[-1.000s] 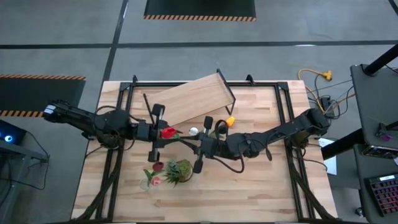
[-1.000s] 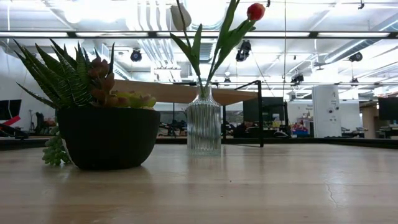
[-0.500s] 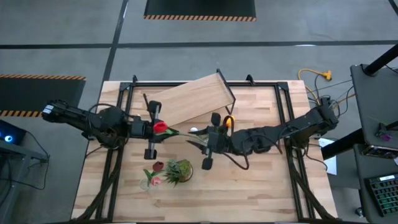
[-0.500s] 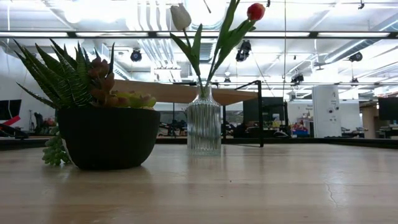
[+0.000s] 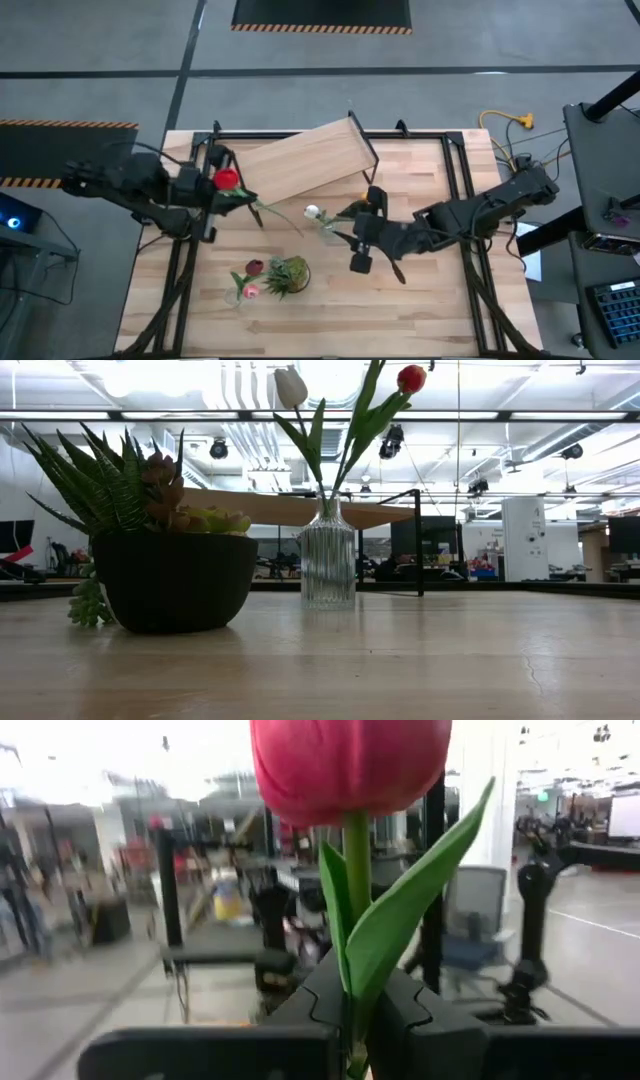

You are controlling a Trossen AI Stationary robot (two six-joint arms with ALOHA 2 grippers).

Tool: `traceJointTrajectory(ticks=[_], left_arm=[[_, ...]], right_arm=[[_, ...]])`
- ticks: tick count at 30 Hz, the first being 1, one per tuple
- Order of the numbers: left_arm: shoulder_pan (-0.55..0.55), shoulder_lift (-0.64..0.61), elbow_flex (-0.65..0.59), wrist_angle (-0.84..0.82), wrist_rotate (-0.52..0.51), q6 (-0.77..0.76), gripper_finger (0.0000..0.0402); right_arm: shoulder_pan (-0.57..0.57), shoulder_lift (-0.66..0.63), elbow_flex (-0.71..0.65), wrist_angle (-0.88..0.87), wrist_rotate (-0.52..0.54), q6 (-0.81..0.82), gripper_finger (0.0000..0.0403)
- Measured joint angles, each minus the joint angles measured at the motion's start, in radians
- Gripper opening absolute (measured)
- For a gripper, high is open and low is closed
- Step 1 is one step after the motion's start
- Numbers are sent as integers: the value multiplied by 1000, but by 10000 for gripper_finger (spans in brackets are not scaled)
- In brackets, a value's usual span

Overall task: Pick and place flowers into a vace then onto a shelf
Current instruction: Put the middle red tulip into the bottom transparent vase

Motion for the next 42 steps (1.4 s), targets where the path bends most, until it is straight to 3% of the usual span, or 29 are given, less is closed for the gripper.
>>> traceJointTrajectory(ticks=[4, 9, 13, 17, 20, 24, 27, 33, 38, 42], left_arm=[[-26, 19, 119, -225, -1, -76, 0], [-32, 51, 204, -374, -54, -95, 0], [-33, 49, 208, -403, -108, -92, 0], [-32, 31, 202, -435, -163, -82, 0], [-32, 13, 202, -435, -177, -74, 0], [-32, -17, 202, -443, -184, -65, 0], [-32, -30, 202, -449, -220, -47, 0], [-32, -51, 201, -456, -241, -35, 0], [-32, -77, 201, -484, -304, -26, 0], [-32, -98, 201, -490, -311, -27, 0]], right_arm=[[33, -17, 0, -30, -1, 2, 180], [98, -41, -13, -90, 15, -2, 180], [169, -86, -139, -35, 149, -3, 179], [202, -209, -329, 93, 146, -3, 169], [214, -321, -508, 251, 37, -99, 159], [185, -438, -780, 635, -304, -291, 143], [113, -490, -944, 901, -441, -302, 129], [-77, -595, -1097, 936, -514, -294, 96], [-272, -738, -1169, 936, -701, -321, 69], [-417, -868, -1223, 940, -781, -248, 54]])
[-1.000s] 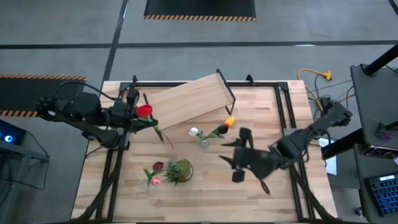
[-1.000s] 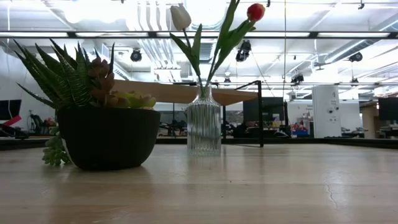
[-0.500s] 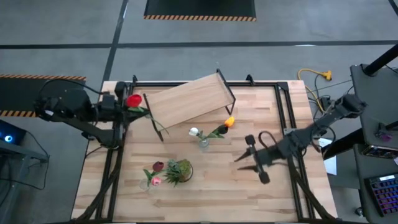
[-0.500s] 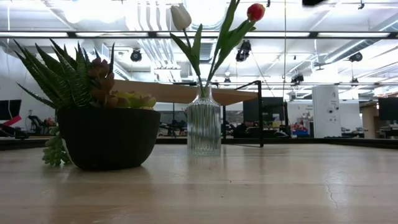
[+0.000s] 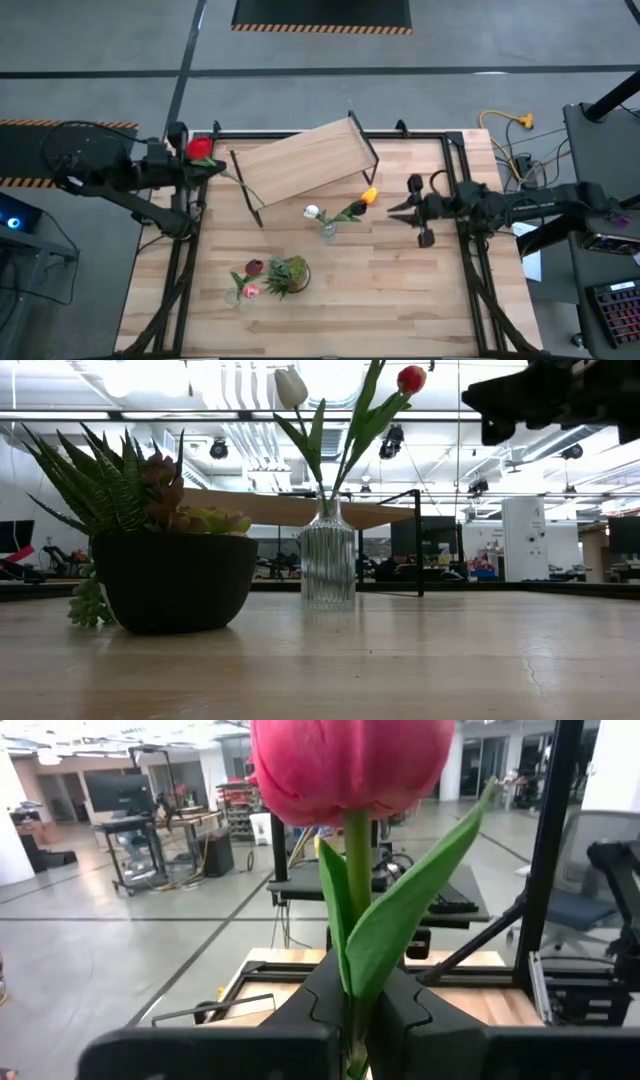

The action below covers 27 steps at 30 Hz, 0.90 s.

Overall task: Pick and place flowers into a vace then onto a shelf
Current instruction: Put the middle red tulip into the bottom transparent vase

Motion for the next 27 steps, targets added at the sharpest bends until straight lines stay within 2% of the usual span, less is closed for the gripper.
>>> traceJointTrajectory(ticks=[4, 6, 12, 19, 23, 27], left_arm=[[0, -16, 0, -69, 0, -7, 0], [0, -29, 0, -118, 0, -47, 0], [0, -37, 0, -154, -2, -122, 0], [0, -1, -13, -179, 38, -247, 0], [0, 3, -13, -192, 79, -339, 0], [0, 3, -13, -275, 87, -428, 0]], right_arm=[[-73, -83, -68, -4, -118, 76, 49], [-80, -108, -105, 3, -143, 76, 49], [-83, -156, -154, 18, -94, 130, 48], [-83, -195, -217, 6, 14, 60, 49], [-83, -199, -217, 33, 15, 32, 48], [-82, -198, -216, 36, 15, 46, 49]])
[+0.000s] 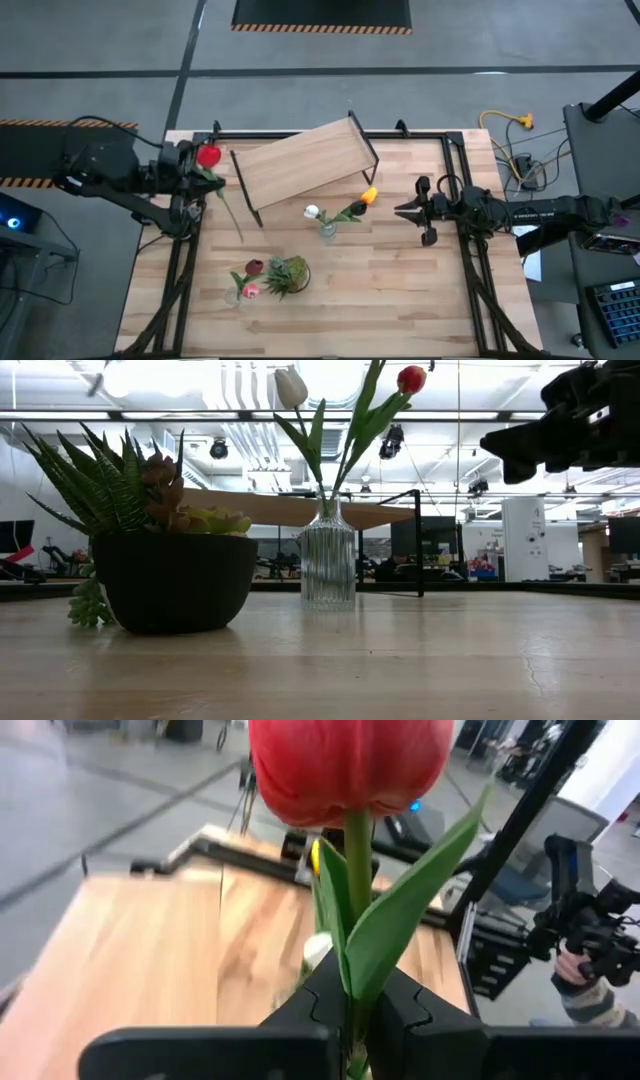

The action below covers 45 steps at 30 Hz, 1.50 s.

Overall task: Pick and place flowers into a vace then onto a shelf
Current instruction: Put the middle red tulip into the bottom transparent vase

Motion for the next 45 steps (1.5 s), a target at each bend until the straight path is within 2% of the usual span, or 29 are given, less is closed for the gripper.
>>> traceJointTrajectory(ticks=[3, 10, 13, 17, 23, 27, 34, 40, 45], left_arm=[[0, 2, 0, -48, 14, -61, 0], [0, 16, 2, -46, 18, -211, 0], [-14, 37, 2, -48, 51, -237, 0], [-67, 74, 2, -49, 55, -267, 0], [-205, 132, 24, -93, 50, -295, 0], [-282, 176, 51, -92, -12, -332, 0], [-435, 234, 69, -96, -124, -304, 0], [-543, 243, 66, -102, -305, -284, 0], [-592, 245, 59, -97, -365, -287, 0]], right_arm=[[0, 0, 0, -4, 0, 26, 49], [0, 0, 1, -8, 0, 36, 49], [0, 0, 1, -9, 0, 36, 49], [0, 1, 2, -10, 0, 39, 49], [0, 1, 2, -10, 24, 42, 48], [0, 1, 2, -10, 78, 56, 48], [0, 1, 2, -9, 81, 78, 47], [0, 1, 2, -7, 81, 99, 47], [0, 1, 2, -7, 81, 100, 47]])
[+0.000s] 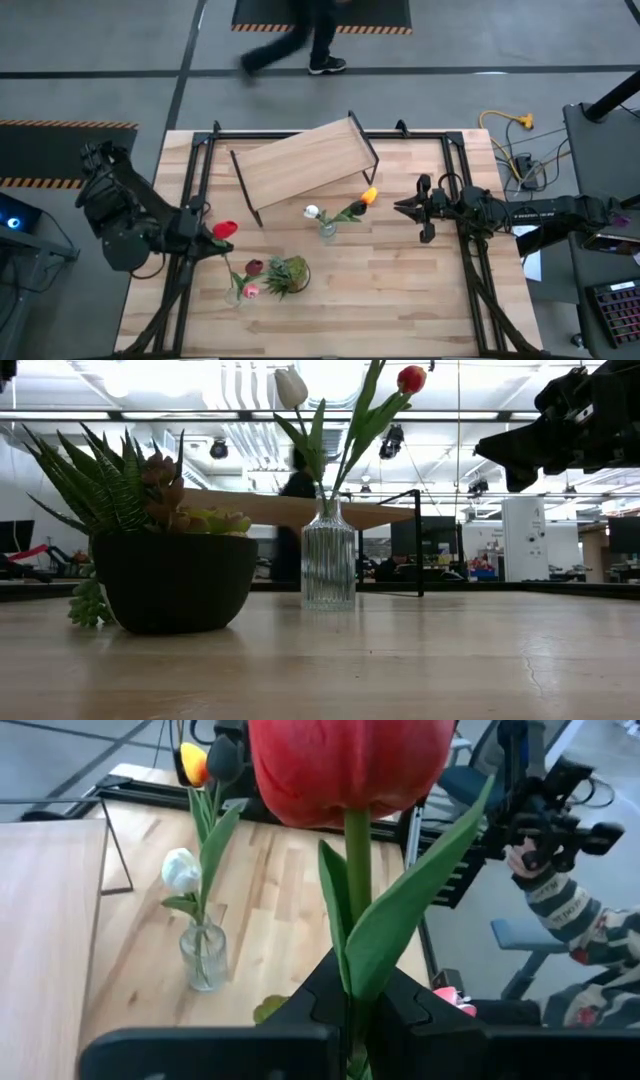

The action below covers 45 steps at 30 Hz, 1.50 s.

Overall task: Pick and place flowers into a vace then onto a shelf
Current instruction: Put the middle red tulip into the bottom transparent vase

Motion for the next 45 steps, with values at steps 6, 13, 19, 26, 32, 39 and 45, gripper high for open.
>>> traceJointTrajectory(ticks=[6, 13, 19, 26, 32, 39, 45], left_arm=[[-3, 0, -3, 5, -6, -55, 0], [-3, 10, -69, 5, -11, -74, 0], [-3, 29, -100, 5, -11, -93, 0], [-15, 63, -158, 9, -38, -94, 0], [-17, 81, -206, 40, -42, -93, 0], [-30, 85, -240, 88, -47, -90, 0], [-84, 85, -267, 109, -51, -90, 0]], right_arm=[[0, 0, 0, 0, 0, -4, 47], [0, 0, 0, 0, 0, -1, 47], [0, 0, 0, 0, 0, -1, 47], [0, 0, 0, 0, 0, -1, 47], [0, 0, 0, 0, 0, -1, 47], [0, 0, 0, -1, -1, -1, 47], [0, 0, 0, -1, -1, -4, 47]])
